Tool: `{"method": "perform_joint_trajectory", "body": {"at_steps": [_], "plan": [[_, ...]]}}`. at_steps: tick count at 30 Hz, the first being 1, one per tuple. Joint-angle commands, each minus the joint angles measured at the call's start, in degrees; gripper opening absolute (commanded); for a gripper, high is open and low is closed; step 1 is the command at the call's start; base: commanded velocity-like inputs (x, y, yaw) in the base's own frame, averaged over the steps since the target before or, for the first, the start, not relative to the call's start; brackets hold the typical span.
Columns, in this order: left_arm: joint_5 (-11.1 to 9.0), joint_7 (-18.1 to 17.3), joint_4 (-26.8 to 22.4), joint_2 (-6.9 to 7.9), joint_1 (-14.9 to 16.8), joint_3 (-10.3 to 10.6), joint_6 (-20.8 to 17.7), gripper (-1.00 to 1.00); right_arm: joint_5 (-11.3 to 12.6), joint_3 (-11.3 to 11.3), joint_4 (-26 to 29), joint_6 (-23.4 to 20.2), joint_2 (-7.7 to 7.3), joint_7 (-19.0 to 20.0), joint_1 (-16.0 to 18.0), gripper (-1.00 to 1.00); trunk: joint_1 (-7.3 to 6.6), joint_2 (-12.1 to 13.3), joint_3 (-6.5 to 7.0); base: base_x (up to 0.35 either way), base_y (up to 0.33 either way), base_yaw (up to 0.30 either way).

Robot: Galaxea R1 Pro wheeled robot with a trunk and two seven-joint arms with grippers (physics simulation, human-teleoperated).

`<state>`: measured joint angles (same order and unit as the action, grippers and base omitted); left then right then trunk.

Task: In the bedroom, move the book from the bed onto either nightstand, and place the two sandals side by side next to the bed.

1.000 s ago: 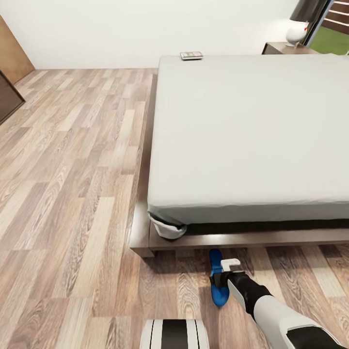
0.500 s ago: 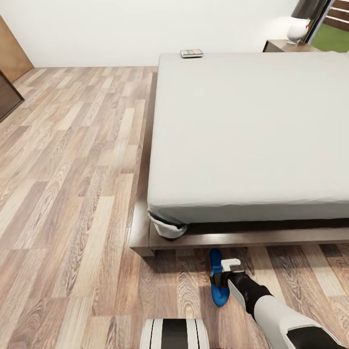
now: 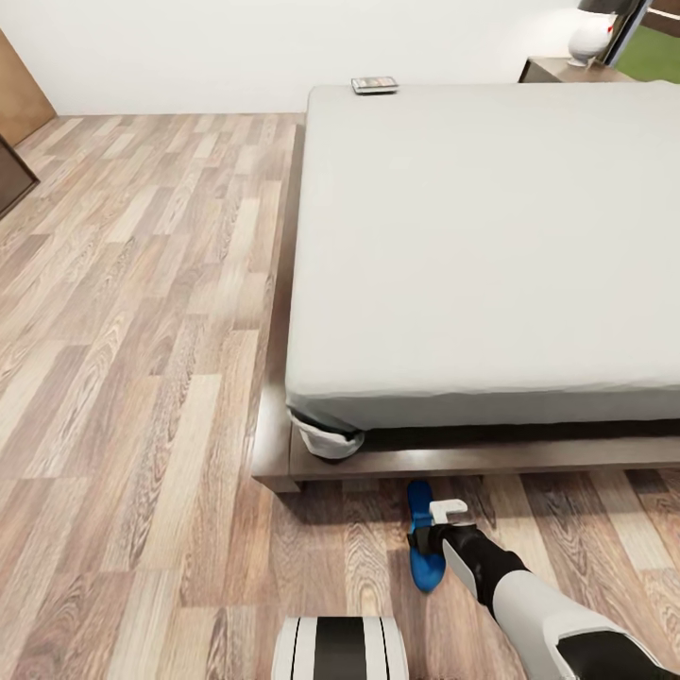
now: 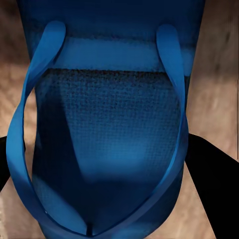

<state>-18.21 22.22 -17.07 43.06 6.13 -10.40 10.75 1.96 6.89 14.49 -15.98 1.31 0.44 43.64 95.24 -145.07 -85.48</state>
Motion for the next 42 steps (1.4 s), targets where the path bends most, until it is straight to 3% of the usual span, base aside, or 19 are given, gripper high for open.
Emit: {"method": "perform_joint_trajectory", "body": {"at_steps": [1,8,15,42], "plan": [[-0.60,0.01,0.02,0.01,0.02,0.12,0.32,-1.00,0.23,0.38,0.10,-0.34,-0.03,-0.03,0.08,-1.00,-0.01,-0.01,-0.03,0.000,0.000,0.000],[-0.60,0.95,0.02,0.01,0.02,0.12,0.32,-1.00,0.32,0.32,0.09,-0.41,0.00,-0.20,1.17,-1.00,-0.01,-0.01,-0.03,0.000,0.000,0.000],[-0.60,1.14,0.02,0.01,0.02,0.12,0.32,-1.00,0.40,0.32,-0.05,-0.66,-0.15,-0.27,2.39,-1.00,0.12,-0.08,-1.14,0.000,0.000,0.000],[-0.60,1.16,-0.05,0.01,0.02,0.12,0.32,-1.00,0.41,0.32,-0.03,-0.90,0.00,-0.35,2.77,-1.00,0.30,-0.17,-2.69,0.000,0.000,0.000]]}}
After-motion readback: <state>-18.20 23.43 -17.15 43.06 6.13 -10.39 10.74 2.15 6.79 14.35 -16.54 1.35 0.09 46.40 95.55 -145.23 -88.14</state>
